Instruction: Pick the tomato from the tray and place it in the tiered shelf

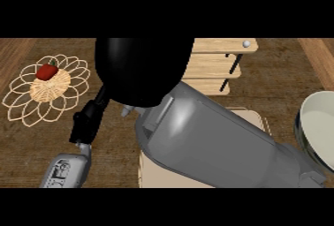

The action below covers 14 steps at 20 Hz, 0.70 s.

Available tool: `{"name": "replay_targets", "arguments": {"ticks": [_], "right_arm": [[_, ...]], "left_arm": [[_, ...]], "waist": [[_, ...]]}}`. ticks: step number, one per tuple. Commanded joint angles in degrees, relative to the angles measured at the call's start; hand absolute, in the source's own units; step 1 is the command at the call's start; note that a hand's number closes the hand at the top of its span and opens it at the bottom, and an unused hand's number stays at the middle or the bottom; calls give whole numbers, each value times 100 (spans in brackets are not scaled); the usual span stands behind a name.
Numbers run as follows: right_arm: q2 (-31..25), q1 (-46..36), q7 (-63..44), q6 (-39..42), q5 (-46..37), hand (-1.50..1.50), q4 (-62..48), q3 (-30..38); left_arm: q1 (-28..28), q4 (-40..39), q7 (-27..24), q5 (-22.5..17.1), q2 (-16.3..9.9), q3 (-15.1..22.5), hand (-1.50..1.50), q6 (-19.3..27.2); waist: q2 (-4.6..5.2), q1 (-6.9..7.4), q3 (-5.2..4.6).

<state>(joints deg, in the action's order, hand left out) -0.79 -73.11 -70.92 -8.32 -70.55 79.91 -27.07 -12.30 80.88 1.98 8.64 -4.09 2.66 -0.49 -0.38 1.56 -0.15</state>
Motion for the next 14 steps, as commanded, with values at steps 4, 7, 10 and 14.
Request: {"name": "replay_targets", "arguments": {"ticks": [4, 7, 10, 14], "right_arm": [[75, -581, -851, 318, -253, 150, -814, 266], [75, -473, -623, 173, -287, 150, -1039, 502], [75, -404, -512, -142, -557, 150, -1538, 296], [76, -610, 25, -639, -443, 150, -2224, 136]], "left_arm": [[109, -53, -73, 44, 162, 81, 0, 92], [257, 95, -200, 22, -57, -21, 0, -10], [-234, -294, -65, 141, 186, 16, 0, 208], [198, -65, -298, 36, 31, -9, 0, 6]], "waist": [[33, -48, 6], [35, -39, 8], [68, -74, 6], [65, 11, 6]]}}
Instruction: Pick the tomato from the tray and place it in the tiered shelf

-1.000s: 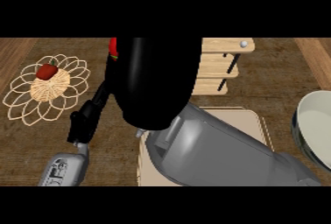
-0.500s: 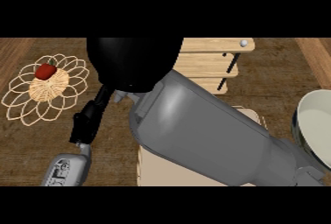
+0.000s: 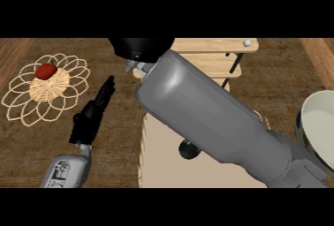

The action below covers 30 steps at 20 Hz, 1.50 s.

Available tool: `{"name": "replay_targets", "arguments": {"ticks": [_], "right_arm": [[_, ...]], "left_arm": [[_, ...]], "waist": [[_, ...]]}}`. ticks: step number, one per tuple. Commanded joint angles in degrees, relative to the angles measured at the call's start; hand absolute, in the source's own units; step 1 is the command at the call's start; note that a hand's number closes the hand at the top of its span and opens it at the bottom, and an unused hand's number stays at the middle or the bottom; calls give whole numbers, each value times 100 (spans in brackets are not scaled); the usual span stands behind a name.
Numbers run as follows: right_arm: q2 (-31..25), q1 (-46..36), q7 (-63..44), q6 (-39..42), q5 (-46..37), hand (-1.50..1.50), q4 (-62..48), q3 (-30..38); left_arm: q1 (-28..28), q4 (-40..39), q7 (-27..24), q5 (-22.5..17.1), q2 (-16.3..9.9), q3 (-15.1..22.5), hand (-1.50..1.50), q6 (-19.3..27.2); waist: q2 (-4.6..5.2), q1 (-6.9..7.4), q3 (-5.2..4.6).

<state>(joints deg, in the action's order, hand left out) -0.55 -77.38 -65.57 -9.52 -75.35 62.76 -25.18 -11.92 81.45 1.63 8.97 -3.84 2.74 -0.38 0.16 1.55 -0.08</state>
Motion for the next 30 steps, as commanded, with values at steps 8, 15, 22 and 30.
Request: {"name": "replay_targets", "arguments": {"ticks": [8, 15, 22, 30], "right_arm": [[52, 510, -142, -2214, -71, 150, -47, 812], [53, 511, 400, -3056, 156, 150, -872, 1059], [-219, 374, -12, -2382, -569, 150, -1791, 1523], [50, 1129, -642, -2538, -959, -150, -663, 1598]], "left_arm": [[56, 63, 43, -45, -63, -67, 0, -56], [169, -64, -234, -37, -84, -129, 0, -52], [341, 175, -170, -35, -19, -41, 0, -50], [139, 248, 185, -138, -128, -221, 0, -104]], "waist": [[32, -1, 12], [21, 8, 2], [-11, -58, -4], [-41, -140, 8]]}}
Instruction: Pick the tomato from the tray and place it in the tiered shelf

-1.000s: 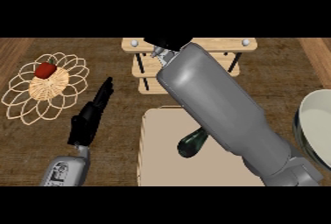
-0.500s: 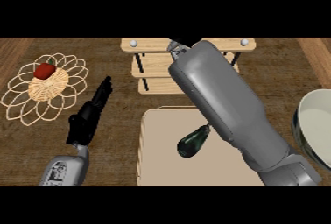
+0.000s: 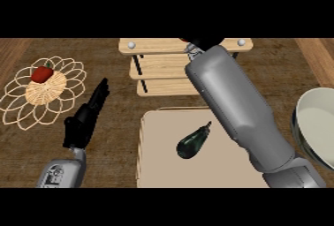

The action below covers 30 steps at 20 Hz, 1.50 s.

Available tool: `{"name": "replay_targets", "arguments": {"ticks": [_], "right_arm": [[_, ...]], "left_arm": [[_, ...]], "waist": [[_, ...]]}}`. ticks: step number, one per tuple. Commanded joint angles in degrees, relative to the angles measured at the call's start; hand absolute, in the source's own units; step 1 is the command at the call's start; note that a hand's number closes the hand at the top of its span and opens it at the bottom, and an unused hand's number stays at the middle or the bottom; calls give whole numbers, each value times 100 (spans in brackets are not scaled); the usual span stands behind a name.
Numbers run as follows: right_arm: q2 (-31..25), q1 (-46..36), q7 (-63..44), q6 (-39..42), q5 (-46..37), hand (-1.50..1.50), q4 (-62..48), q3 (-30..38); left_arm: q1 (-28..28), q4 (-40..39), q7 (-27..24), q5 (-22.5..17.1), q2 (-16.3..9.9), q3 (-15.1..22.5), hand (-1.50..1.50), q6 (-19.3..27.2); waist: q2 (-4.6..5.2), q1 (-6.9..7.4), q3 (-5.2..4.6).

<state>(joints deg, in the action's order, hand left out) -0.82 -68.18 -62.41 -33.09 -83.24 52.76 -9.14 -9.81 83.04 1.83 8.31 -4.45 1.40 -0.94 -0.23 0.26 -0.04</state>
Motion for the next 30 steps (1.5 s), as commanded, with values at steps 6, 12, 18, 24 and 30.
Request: {"name": "replay_targets", "arguments": {"ticks": [6, 12, 18, 24, 30], "right_arm": [[79, 489, -132, -424, 542, -150, 1132, 400], [81, 318, 60, -183, 1038, -150, 1432, 424], [81, 125, -146, -782, 831, -150, 1972, 896], [81, 388, -563, -391, 330, -150, 3278, 1440], [81, 940, -1133, 1464, 467, -150, 4995, 1800]], "left_arm": [[71, -300, -407, -42, -78, -139, 0, -61], [-45, -3, 50, 169, 203, 136, 0, 173], [198, 239, 37, 9, 31, 96, 0, -97], [465, 388, -22, 0, -36, 13, 0, -60], [187, 117, -16, -71, -119, -221, 0, -26]], "waist": [[19, -36, 4], [16, 12, 4], [7, 46, 6], [-43, -36, 6], [-119, -301, 7]]}}
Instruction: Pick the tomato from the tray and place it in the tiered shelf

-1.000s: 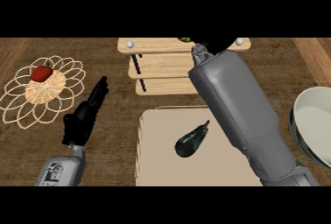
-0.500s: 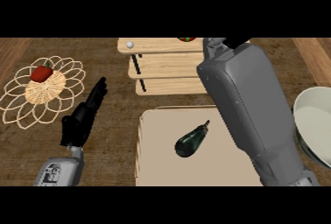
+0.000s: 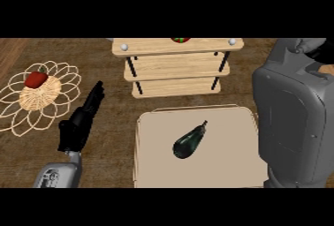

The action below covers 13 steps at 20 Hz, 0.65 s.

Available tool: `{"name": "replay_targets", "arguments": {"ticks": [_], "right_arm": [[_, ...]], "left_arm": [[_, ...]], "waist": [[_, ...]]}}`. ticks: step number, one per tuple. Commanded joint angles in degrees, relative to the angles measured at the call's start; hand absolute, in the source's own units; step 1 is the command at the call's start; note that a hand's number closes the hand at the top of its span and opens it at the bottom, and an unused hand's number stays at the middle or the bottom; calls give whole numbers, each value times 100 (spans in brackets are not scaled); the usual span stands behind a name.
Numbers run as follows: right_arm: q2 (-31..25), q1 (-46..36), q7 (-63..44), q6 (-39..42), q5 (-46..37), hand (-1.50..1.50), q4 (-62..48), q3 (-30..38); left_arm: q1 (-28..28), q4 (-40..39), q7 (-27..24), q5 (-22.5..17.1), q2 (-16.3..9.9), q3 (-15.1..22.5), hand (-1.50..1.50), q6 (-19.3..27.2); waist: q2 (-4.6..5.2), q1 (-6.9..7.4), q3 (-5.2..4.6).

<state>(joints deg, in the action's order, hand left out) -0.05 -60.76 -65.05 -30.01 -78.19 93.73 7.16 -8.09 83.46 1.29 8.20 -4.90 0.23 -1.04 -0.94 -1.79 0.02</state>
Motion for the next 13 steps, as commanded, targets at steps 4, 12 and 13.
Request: {"name": "replay_targets", "arguments": {"ticks": [4, 12, 13], "right_arm": [[-95, 1082, -607, 2021, 606, -150, 1951, 305], [-371, 2458, -538, 3767, 1794, -150, 4382, 757], [-336, 2822, -436, 3857, 2115, -150, 4607, 915]], "left_arm": [[-11, 149, 245, 44, 16, -63, 0, 155], [201, 16, -38, 133, -5, -51, 0, 181], [109, 162, 99, -19, 23, -87, 0, 113]], "waist": [[-80, -268, 13], [-48, -306, 5], [-39, -279, 12]]}}
